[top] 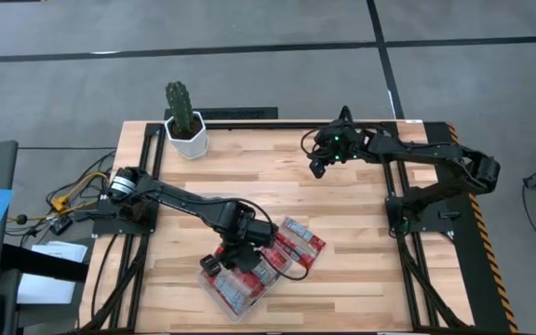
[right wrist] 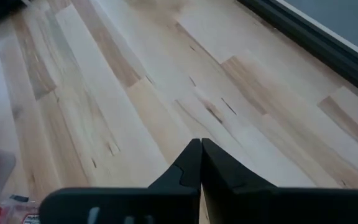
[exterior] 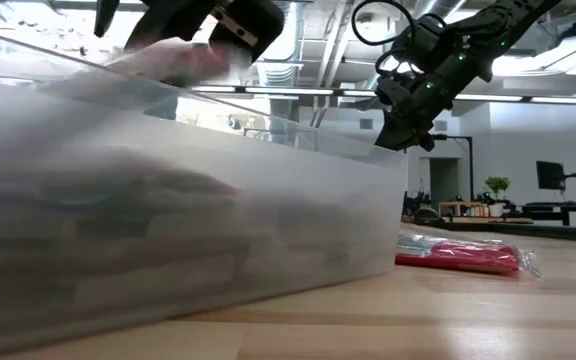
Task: Sort popcorn bags into baskets
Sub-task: Put the red popcorn bag into the transparent bin
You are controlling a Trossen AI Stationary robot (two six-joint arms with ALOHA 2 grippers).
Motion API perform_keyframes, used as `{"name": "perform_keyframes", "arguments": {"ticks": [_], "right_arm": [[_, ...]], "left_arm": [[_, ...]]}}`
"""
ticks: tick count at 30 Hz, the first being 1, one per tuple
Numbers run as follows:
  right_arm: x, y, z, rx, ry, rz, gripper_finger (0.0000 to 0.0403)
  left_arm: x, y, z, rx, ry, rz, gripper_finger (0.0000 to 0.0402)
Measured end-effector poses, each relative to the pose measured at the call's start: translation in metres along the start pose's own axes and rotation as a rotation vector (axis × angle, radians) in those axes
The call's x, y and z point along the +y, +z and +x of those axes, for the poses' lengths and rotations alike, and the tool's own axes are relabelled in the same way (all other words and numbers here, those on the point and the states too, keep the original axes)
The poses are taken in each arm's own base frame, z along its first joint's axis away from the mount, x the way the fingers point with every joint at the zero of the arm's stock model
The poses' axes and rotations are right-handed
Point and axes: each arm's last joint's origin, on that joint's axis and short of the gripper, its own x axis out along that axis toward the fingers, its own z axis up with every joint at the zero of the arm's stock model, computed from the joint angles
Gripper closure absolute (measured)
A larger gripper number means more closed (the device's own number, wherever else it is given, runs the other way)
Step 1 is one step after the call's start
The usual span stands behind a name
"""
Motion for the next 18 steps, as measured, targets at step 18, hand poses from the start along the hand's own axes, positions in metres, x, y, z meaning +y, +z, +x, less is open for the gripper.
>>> {"name": "perform_keyframes", "arguments": {"ticks": [18], "right_arm": [[-0.005,-0.011,-0.001,0.115,-0.032,0.015,0.0368]], "left_arm": [[0.061,-0.034,-0.046,-0.066,0.24,-0.517,0.0251]]}}
